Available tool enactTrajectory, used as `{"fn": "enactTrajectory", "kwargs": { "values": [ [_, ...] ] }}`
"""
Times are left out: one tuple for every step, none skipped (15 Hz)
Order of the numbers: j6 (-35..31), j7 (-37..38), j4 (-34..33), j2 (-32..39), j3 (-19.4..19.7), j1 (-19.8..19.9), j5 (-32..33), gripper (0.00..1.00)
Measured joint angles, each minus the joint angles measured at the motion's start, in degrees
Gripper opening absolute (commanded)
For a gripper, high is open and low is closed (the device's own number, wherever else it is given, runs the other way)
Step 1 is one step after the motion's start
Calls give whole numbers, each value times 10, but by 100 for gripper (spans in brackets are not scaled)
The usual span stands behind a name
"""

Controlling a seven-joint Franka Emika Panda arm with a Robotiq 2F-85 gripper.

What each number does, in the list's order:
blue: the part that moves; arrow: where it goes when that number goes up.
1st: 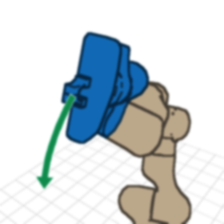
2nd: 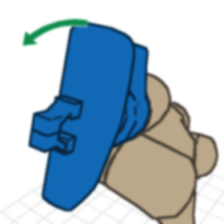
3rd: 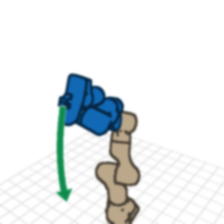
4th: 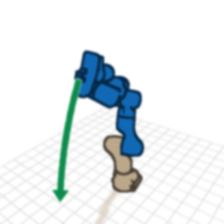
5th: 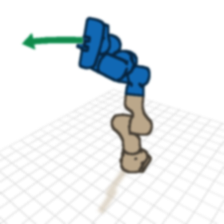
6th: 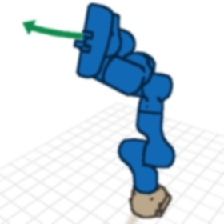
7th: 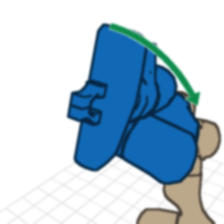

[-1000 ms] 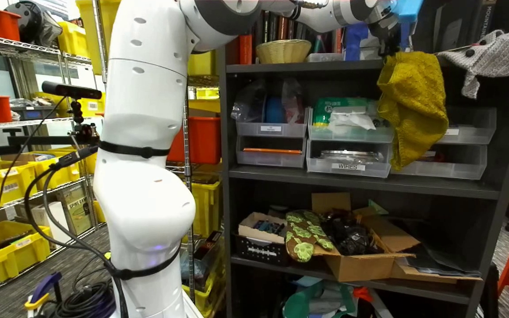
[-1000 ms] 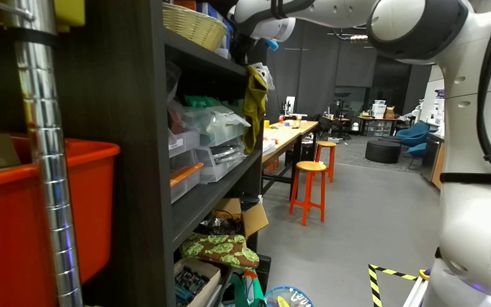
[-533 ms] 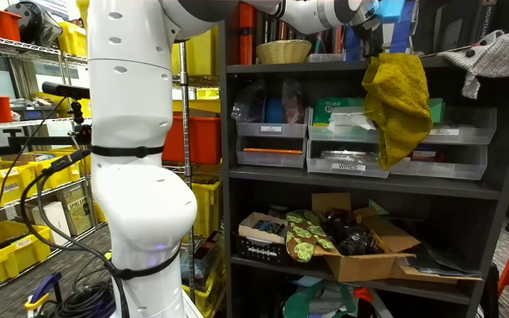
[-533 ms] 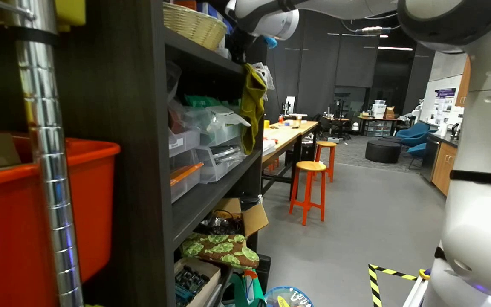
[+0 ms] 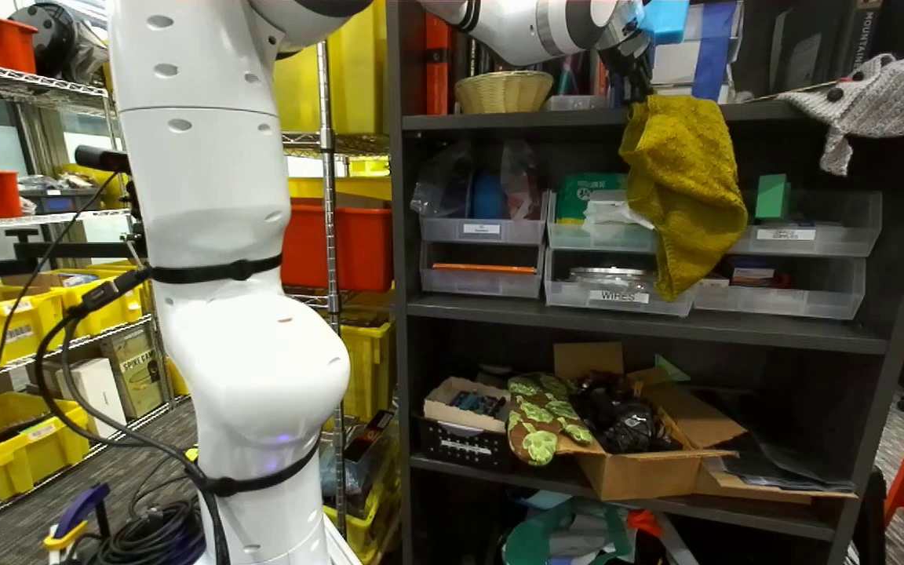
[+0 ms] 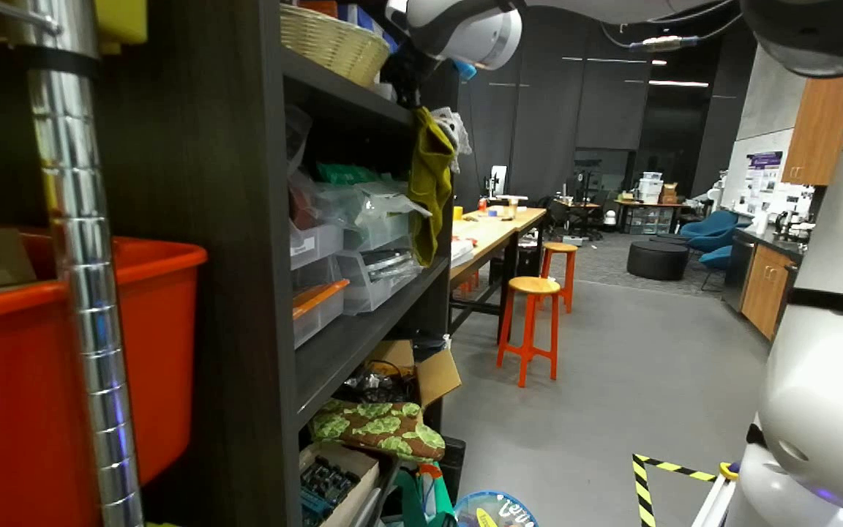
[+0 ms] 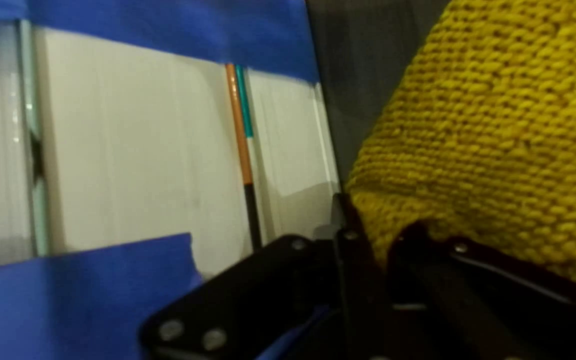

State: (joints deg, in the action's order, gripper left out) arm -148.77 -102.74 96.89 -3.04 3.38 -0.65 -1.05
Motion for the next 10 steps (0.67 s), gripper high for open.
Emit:
{"fn": "enactTrajectory", "kwargs": {
  "values": [
    [-5,-3,9,-6,-2,0,0,1],
    [-10,-4,16,-11,-3,0,0,1],
    [-12,-4,21,-15,-4,0,0,1],
    [-12,-4,24,-18,-4,0,0,1],
    [-13,-4,26,-19,-4,0,0,1],
    [-12,-4,26,-19,-4,0,0,1],
    [-12,-3,26,-19,-4,0,0,1],
    [-12,0,26,-19,-4,0,0,1],
    [-12,3,26,-19,-3,0,0,1],
    [-12,9,24,-18,-3,0,0,1]
  ]
}}
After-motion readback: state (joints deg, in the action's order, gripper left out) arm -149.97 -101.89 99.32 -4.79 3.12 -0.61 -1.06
